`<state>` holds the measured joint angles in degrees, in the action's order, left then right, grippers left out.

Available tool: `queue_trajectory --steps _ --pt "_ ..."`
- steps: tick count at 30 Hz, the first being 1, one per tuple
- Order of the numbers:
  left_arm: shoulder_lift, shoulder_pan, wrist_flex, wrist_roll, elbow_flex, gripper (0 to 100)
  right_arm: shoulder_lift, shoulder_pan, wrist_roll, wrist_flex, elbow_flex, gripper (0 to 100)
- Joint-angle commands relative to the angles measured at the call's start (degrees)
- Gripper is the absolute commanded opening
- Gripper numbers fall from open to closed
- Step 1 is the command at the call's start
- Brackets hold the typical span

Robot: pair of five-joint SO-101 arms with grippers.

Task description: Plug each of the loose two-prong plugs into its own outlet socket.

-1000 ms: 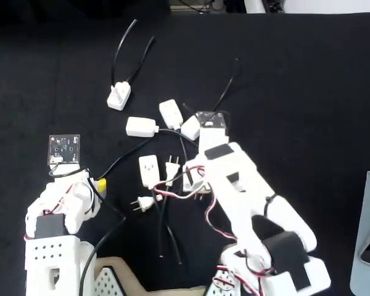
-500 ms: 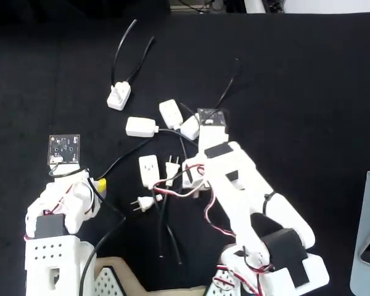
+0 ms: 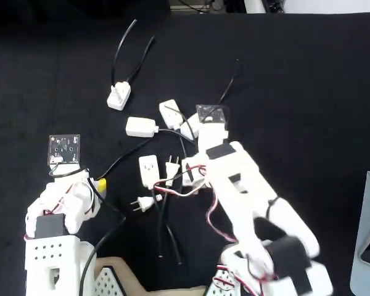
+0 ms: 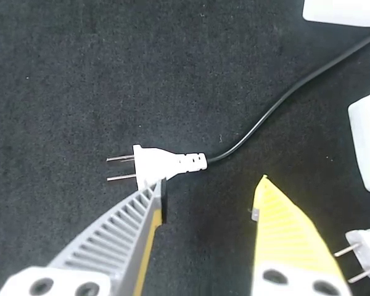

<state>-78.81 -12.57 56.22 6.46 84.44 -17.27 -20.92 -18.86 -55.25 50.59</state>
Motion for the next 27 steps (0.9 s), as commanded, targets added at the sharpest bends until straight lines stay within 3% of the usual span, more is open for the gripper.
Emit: queue_trajectory --steps 1,9,18,27 --pt "-0.62 0.04 -1.49 0.53 -0.31 24 -10.15 -0.53 0.62 -4.22 -3.03 1.1" --pt "-0.62 -0.13 -1.49 0.09 -2.59 24 -35.21 -4.75 6.68 -10.37 -2.33 1.1" --pt "-0.62 0.04 -1.05 -0.26 -13.49 24 -46.29 -10.73 11.25 -3.52 6.20 1.1" --pt "-0.62 0.13 -1.49 -11.60 -22.37 24 -53.14 -20.04 13.45 2.90 10.68 1.1"
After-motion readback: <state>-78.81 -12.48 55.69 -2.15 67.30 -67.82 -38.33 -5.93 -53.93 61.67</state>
